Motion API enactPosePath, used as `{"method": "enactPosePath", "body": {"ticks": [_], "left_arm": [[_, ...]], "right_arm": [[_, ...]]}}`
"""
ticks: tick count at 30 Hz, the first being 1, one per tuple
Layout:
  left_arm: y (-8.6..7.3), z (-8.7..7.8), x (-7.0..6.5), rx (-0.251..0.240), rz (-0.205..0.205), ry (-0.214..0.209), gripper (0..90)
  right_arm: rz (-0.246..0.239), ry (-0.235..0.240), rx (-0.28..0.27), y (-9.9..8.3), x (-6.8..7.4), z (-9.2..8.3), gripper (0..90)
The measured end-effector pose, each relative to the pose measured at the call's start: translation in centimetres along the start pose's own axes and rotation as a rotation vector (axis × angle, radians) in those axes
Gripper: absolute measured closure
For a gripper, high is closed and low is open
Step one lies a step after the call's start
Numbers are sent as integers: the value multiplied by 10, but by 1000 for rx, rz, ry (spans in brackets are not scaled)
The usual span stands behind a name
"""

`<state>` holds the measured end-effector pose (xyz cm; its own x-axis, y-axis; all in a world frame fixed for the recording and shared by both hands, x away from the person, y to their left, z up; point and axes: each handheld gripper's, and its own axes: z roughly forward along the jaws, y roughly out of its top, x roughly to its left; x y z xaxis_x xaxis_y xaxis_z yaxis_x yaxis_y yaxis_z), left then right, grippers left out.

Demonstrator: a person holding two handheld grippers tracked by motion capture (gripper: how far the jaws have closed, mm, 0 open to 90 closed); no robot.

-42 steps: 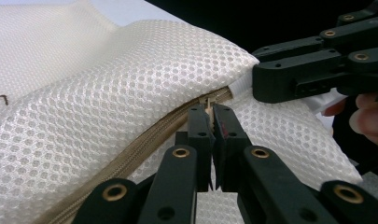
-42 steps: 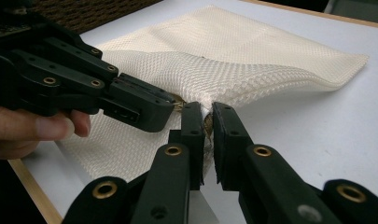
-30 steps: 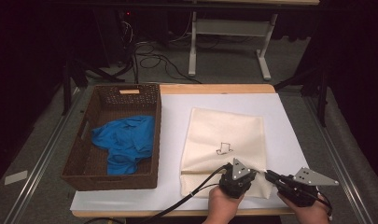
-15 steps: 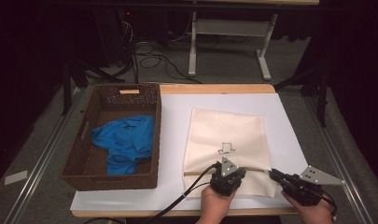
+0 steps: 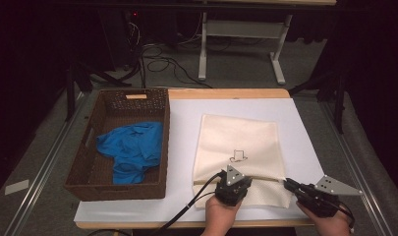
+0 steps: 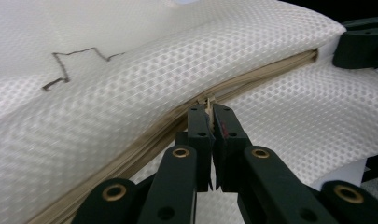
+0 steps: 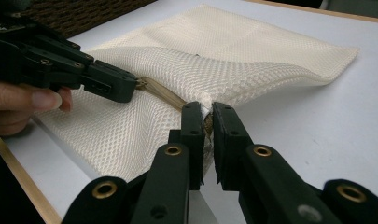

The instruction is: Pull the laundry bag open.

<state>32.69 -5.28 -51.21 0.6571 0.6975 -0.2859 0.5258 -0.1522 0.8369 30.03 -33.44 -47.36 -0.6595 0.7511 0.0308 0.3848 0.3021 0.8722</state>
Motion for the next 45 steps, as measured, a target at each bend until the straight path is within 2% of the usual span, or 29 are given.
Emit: {"method": "enactPosePath", "body": {"ticks": [2, 17, 32, 45], "left_arm": [[-1, -3, 3, 0, -4, 7, 863], [-9, -27, 26, 17, -20, 62, 863], [-15, -44, 41, 38, -37, 112, 863], [-21, -68, 56, 66, -44, 187, 863]], "right_arm": [[13, -4, -1, 0, -1, -1, 849], [20, -7, 4, -2, -3, 0, 848], [24, -7, 12, -3, -5, 1, 847], [27, -11, 18, -4, -6, 2, 847]]}}
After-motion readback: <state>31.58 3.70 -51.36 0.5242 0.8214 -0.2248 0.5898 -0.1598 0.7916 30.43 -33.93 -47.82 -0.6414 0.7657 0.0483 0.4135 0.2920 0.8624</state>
